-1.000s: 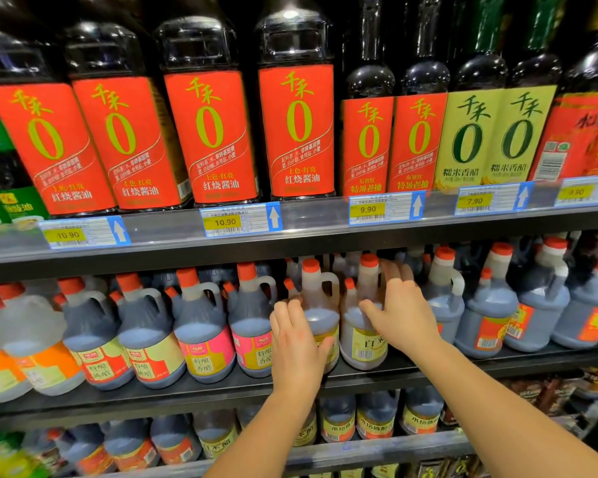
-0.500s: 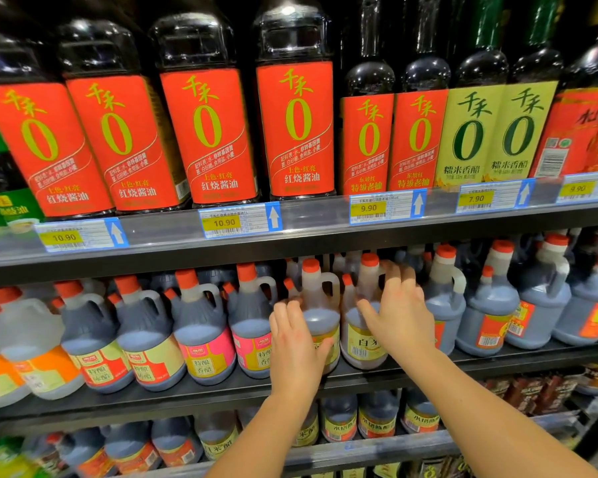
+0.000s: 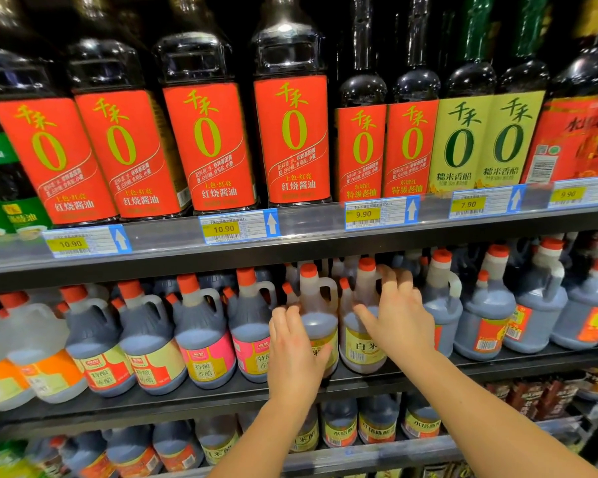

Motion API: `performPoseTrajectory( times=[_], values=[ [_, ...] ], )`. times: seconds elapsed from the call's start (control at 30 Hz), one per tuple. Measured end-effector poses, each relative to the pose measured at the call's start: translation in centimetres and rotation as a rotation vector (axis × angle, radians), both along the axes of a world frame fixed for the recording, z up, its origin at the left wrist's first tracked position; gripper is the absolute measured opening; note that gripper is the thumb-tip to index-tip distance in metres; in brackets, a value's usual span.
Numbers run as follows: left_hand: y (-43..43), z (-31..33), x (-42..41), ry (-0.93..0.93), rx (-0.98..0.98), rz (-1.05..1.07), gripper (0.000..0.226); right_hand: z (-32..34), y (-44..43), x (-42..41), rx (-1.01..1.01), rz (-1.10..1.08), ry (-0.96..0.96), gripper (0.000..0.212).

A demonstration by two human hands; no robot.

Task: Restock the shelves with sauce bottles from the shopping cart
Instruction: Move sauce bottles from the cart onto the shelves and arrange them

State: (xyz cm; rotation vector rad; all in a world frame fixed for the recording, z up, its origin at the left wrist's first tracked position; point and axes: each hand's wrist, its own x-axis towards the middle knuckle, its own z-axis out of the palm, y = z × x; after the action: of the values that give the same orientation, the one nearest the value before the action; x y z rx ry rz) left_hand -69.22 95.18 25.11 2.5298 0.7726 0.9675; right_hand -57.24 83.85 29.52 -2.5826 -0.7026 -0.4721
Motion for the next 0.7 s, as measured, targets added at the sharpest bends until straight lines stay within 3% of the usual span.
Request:
performPoseTrajectory(
  times=[0.17, 0.5, 0.7],
  values=[
    [-1.6, 0.6, -0.3, -0.012, 0.064, 0.064, 0.077, 0.8, -1.5, 0.5, 0.04, 0.043, -0.055, 0.044],
    [-4.4, 1.7, 1.3, -0.015, 0.179, -0.013, 0.077, 1.5, -5.1, 1.4, 0.092, 0.041, -0.118, 0.052],
    [-7.5, 1.0, 3.0, -0.101, 0.165, -0.181, 0.07, 0.6, -9.6, 1.4, 0.229, 0.056, -0.116, 0.044]
  ],
)
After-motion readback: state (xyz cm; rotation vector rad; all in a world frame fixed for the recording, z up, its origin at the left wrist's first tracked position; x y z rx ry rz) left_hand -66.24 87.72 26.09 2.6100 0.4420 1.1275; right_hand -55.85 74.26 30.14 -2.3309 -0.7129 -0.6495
